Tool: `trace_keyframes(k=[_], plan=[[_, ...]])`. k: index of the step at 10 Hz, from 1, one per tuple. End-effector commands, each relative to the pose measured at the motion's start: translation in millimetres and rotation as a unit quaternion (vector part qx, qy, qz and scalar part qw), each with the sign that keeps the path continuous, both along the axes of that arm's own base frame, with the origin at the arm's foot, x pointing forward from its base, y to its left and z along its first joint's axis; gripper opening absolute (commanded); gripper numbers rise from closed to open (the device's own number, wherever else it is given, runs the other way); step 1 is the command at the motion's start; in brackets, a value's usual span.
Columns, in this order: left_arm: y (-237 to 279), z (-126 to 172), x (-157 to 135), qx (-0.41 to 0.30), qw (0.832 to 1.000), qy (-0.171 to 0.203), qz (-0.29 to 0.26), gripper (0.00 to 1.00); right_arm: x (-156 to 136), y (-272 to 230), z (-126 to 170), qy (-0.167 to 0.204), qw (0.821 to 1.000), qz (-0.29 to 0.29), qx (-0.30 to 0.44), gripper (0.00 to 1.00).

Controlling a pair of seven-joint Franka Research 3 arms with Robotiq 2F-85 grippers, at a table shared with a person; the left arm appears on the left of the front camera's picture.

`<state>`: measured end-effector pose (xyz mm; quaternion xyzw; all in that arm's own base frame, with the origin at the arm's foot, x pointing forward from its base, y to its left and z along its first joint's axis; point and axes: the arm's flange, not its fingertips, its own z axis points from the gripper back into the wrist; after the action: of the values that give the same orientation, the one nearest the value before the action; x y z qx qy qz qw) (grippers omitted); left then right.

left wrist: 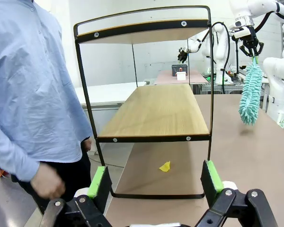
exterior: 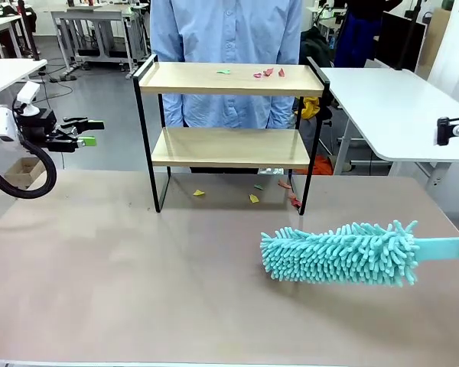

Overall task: Clean the shelf.
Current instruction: Clean the specific section of the Shelf indicated by the human with the Duster.

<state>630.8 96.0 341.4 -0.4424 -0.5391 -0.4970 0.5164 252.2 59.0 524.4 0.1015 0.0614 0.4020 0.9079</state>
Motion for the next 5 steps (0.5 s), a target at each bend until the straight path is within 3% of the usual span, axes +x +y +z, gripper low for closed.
trace_keyframes(k=[1, 5], plan=[[-1.2, 3.5, -0.4, 0.003, 1.0, -0.002, 0.0, 1.0, -1.2, 0.5, 1.6, -0.005, 1.0, -0.001, 0.004, 0.13], [-1.2, 3.5, -0.4, 0.003, 1.0, -0.002, 0.0, 1.0, -1.2, 0.5, 1.6, -0.005, 1.0, -0.001, 0.004, 0.13]])
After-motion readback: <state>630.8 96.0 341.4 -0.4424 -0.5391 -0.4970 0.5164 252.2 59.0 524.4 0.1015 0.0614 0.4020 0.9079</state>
